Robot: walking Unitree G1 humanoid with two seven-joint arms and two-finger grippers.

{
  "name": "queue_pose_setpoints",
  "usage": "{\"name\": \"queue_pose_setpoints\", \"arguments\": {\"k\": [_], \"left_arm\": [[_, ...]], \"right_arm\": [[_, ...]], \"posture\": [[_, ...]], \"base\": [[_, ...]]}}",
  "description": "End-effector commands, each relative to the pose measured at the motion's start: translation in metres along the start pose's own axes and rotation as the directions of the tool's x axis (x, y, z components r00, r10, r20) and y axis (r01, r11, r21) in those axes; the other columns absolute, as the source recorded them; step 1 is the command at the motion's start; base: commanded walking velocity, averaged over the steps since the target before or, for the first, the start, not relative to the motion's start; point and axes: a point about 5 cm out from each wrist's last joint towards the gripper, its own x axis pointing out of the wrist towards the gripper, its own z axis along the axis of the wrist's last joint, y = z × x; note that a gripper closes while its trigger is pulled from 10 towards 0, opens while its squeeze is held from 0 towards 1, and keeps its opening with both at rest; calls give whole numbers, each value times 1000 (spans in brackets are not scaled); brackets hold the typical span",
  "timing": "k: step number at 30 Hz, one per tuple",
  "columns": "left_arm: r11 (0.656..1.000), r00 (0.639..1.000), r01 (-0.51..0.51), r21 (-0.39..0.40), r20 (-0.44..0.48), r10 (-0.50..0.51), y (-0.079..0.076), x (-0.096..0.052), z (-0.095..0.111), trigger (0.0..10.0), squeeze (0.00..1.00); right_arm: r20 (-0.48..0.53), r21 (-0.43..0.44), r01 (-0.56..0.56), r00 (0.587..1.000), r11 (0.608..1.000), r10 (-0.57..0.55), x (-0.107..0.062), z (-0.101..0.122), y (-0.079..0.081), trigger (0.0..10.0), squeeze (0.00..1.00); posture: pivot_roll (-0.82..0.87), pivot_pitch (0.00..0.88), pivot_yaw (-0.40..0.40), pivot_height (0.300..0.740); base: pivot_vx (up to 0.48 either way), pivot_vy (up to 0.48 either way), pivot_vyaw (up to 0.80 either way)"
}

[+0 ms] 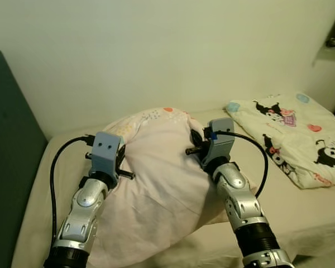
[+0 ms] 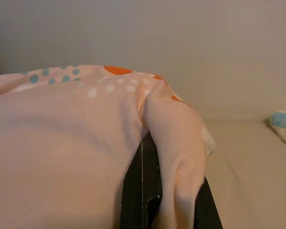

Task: Clean up the room

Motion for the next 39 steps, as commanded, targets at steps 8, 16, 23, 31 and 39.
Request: {"name": "queue_pose_setpoints", "arguments": {"k": [8, 16, 23, 31, 39], "left_arm": [[999, 998, -45, -17, 37, 46, 8, -1, 6, 10000, 0], [997, 998, -62, -51, 1, 62, 9, -2, 1, 10000, 0], [997, 998, -57, -42, -5, 57, 9, -3, -1, 10000, 0], [998, 998, -56, -41, 2, 56, 9, -2, 0, 10000, 0], [998, 999, -49, -32, 9, 49, 7, -1, 1, 10000, 0]], "right_arm": [[76, -17, 63, 995, 998, -61, 0, 13, -9, 10000, 0], [15, -49, 72, 997, 996, -71, 1, 5, -9, 10000, 0], [13, -52, 67, 998, 996, -66, 1, 3, -7, 10000, 0], [17, -52, 63, 998, 997, -62, 1, 4, -7, 10000, 0], [17, -55, 57, 998, 997, -57, 0, 4, -6, 10000, 0]], "posture": [[-74, 1, -19, 716], [-74, 10, -22, 716], [-72, 13, -21, 716], [-75, 14, -22, 716], [-77, 14, -18, 716]], "base": [[0, 0, 0], [0, 0, 0], [0, 0, 0], [0, 0, 0], [0, 0, 0]]}}
